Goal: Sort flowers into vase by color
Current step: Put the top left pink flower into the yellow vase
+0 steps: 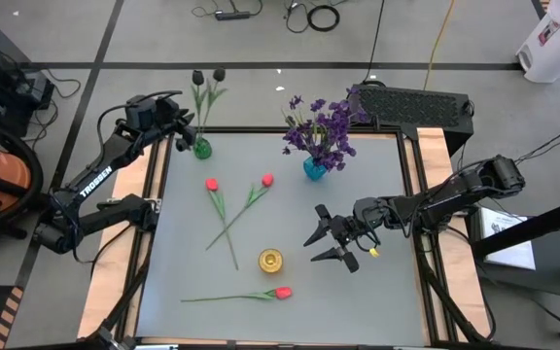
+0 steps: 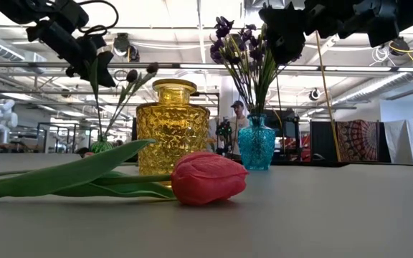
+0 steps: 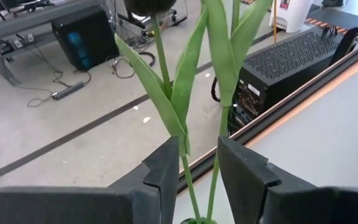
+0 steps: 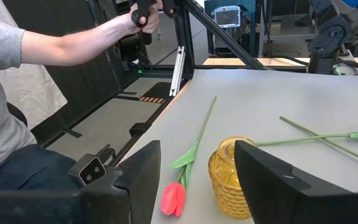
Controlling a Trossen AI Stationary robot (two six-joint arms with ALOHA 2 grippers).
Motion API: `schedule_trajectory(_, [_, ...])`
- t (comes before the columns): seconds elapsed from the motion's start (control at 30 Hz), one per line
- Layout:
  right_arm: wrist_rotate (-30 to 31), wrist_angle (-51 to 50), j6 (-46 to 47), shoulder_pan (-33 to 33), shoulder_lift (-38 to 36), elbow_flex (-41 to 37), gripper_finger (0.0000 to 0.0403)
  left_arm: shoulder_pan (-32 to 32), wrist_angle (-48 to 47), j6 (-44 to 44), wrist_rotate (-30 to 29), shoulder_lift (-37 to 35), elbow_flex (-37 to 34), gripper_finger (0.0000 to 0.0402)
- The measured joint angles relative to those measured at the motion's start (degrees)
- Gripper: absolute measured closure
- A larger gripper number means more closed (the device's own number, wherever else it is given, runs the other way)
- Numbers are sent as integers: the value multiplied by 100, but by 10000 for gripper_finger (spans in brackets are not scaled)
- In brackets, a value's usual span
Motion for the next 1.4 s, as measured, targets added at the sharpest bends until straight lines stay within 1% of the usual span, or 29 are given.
schedule_trajectory(0.33, [0,-15,7,0,0,-2,206,0,150,1,-57,-134,2,283])
schedule_trajectory(0.63, [0,-14,104,0,0,-2,206,0,285,-35,-52,-972,7,283])
schedule_trajectory(0.87, [0,-13,107,0,0,-2,206,0,417,-48,295,-1589,97,283])
schedule_trajectory(1.07, [0,-15,109,0,0,-2,206,0,321,-216,346,-1981,332,283])
schedule_trajectory(1.13, [0,-31,108,0,0,-2,206,2,327,-362,560,-2135,390,283])
schedule_trajectory(1.23, [0,-31,109,0,0,-2,206,2,311,-736,1115,-2361,449,283])
schedule_trajectory(1.33, [0,-32,108,0,0,-2,206,0,344,-1191,1877,-2568,496,283])
schedule_trajectory(1.4, [0,-33,108,0,0,-2,206,2,321,-1429,2525,-2685,494,283])
